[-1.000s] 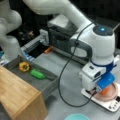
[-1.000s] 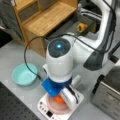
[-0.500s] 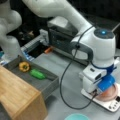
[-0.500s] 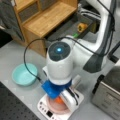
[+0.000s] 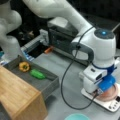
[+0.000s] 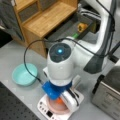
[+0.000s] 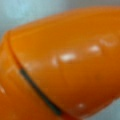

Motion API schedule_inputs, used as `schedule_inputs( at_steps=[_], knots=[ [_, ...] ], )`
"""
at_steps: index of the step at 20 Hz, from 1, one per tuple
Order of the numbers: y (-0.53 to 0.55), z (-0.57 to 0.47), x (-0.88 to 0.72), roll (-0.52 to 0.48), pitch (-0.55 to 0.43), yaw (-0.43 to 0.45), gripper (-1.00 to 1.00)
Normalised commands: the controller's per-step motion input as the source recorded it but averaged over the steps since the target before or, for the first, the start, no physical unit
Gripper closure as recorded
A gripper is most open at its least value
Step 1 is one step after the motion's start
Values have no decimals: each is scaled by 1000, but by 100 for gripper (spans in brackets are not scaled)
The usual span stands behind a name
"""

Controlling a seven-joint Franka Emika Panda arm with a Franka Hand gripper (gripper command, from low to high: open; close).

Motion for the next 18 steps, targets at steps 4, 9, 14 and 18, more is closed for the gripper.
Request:
schedule_inputs(
  at_steps=[4,9,14,18],
  knots=[
    [96,77,232,-317,95,10,100],
    [72,57,213,-302,88,22,100],
    [52,53,206,-288,78,29,100],
    [43,58,202,-267,73,31,100]
  ],
)
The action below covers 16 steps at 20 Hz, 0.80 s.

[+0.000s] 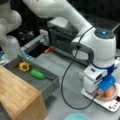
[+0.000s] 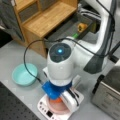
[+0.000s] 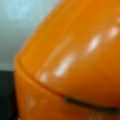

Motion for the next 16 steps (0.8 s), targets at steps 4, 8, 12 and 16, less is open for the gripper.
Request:
schedule_inputs(
  at_steps=[4,8,12,16],
  knots=[
    [47,50,202,-263,62,30,100],
    [28,108,179,-251,50,49,100],
    [-34,257,95,-208,72,104,100],
    [-104,238,-39,-182,105,155,100]
  ],
)
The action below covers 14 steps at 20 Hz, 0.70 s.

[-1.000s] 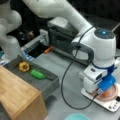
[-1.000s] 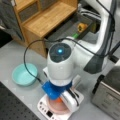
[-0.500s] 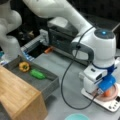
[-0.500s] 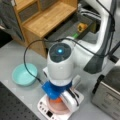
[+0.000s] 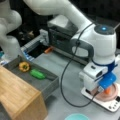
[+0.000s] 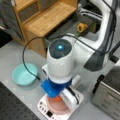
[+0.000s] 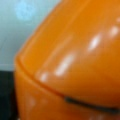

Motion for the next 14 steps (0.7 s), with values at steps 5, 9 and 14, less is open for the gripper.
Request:
schedule_inputs(
  at_steps=[5,9,14],
  knots=[
    [-107,88,-122,-141,82,163,100],
    [-101,10,-184,-88,53,246,100],
    [-168,57,-248,-36,61,371,100]
  ],
)
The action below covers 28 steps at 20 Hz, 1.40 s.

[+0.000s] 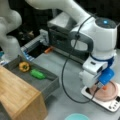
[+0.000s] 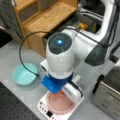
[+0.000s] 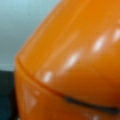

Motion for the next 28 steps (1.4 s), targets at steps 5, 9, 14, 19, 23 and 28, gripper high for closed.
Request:
schedule_inputs(
  at_steps=[5,9,14,19,23,28],
  knots=[
    [-187,76,-281,27,35,308,100],
    [-142,64,-303,61,39,232,100],
    [-166,74,-357,21,39,291,100],
    [-185,6,-393,5,-66,341,100],
    [-252,-65,-426,-25,-154,458,100],
    [-291,-27,-377,11,-143,548,100]
  ],
)
